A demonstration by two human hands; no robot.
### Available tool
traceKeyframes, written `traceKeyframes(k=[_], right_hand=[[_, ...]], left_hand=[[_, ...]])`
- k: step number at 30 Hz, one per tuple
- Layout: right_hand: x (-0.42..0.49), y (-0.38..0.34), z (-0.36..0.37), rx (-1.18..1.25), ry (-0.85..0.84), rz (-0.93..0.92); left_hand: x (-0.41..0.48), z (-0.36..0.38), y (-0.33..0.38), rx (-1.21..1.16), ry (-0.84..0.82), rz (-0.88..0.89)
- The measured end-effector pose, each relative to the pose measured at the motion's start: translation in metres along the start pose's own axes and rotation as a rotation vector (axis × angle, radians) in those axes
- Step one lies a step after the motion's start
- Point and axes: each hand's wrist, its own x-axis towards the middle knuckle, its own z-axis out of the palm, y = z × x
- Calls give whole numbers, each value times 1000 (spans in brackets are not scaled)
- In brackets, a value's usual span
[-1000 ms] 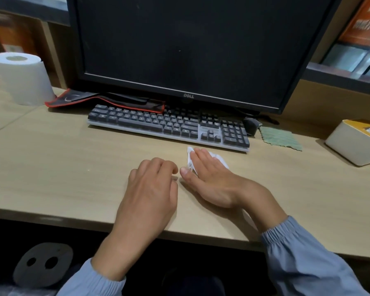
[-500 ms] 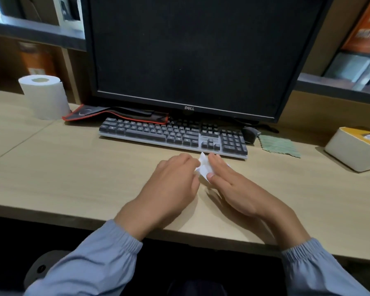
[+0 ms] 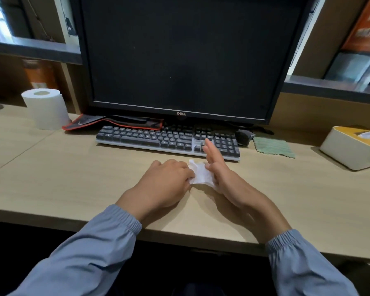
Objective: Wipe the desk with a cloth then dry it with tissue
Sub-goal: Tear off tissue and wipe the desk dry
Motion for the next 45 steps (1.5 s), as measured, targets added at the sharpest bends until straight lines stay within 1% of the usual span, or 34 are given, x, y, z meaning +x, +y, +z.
traceKeyframes(k=[3,6,9,10,12,13,15,17,19,23,27,30,38,42,45], right_hand=[[1,1,-1,84,74,29],[-2,4,-2,100,107,46],[-8,1,-3,32,158,74],[-10,-1,-4,-14,179,82],[-16,-3,-3,-111,213,91],[-20,-4,-2,-158,223,89],[-29,-3,3,-241,249,87],[-36,0,9,-320,284,71],[-41,4,15,-390,308,66],[-44,4,25,-495,261,81],[-38,4,33,-505,241,75],[-29,7,43,-561,192,90],[-11,-3,72,-677,134,82],[-10,-8,77,-713,153,68],[-12,-7,76,-638,207,44]], left_hand=[[3,-1,-4,51,-3,-24],[5,-4,-4,121,-13,-76],[11,-4,5,173,5,-142],[13,-3,10,162,36,-135],[17,-1,22,42,80,-43],[18,1,27,-37,61,14],[20,7,34,-116,-57,92],[21,12,34,-103,-168,115],[23,16,31,-110,-230,106],[24,17,23,-118,-247,80],[25,15,5,-128,-248,29],[21,16,-9,-133,-239,7],[-3,10,-74,-126,-270,-97],[-19,2,-110,-136,-303,-155],[-20,2,-111,-102,-310,-177]])
